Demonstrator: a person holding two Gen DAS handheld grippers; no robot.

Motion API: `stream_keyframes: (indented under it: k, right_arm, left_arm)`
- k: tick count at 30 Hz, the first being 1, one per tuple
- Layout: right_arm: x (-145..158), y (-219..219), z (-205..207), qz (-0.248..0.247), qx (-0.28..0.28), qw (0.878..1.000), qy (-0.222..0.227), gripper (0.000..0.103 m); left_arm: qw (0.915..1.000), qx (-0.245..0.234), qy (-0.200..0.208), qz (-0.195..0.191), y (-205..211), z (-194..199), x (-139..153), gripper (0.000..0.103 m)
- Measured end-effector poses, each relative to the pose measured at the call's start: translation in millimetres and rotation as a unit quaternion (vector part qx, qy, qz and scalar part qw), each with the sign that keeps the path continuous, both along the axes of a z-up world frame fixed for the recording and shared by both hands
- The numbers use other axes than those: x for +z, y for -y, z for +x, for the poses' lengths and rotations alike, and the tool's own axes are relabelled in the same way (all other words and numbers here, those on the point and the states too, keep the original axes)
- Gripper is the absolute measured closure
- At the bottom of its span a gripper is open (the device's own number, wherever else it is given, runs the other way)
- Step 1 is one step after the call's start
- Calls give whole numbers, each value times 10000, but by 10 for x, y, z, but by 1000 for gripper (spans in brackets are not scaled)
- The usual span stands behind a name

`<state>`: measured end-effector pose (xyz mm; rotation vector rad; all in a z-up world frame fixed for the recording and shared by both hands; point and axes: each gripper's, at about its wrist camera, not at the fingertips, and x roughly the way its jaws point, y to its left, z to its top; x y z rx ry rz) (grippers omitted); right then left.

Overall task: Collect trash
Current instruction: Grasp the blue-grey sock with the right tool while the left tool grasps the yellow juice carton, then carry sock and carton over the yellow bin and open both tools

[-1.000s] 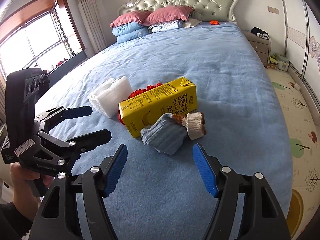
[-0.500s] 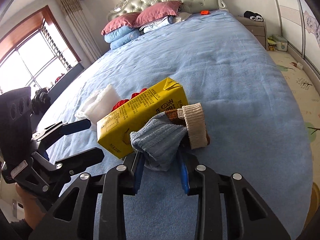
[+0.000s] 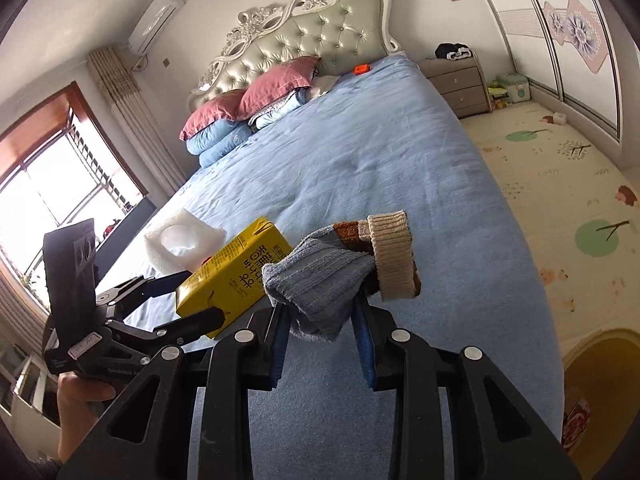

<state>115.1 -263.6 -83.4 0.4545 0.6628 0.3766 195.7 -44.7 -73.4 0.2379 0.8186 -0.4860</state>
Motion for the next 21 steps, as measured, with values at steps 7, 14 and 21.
stream_keyframes:
  k: [7,14,21]
  right_arm:
    - [-10,-28,9,67,192,9998,17,74]
    - [-16,10,-21,219,229,9995,70,74]
    - [31,43,-182,198,149,9992,303,74]
  left_arm:
    - [9974,389,-438,-413,-109,106,-152,62]
    - [9950,658,-252,-704,-181,-39,-25,62]
    - [9906,794,-263,-1079,-130,-293,88,62]
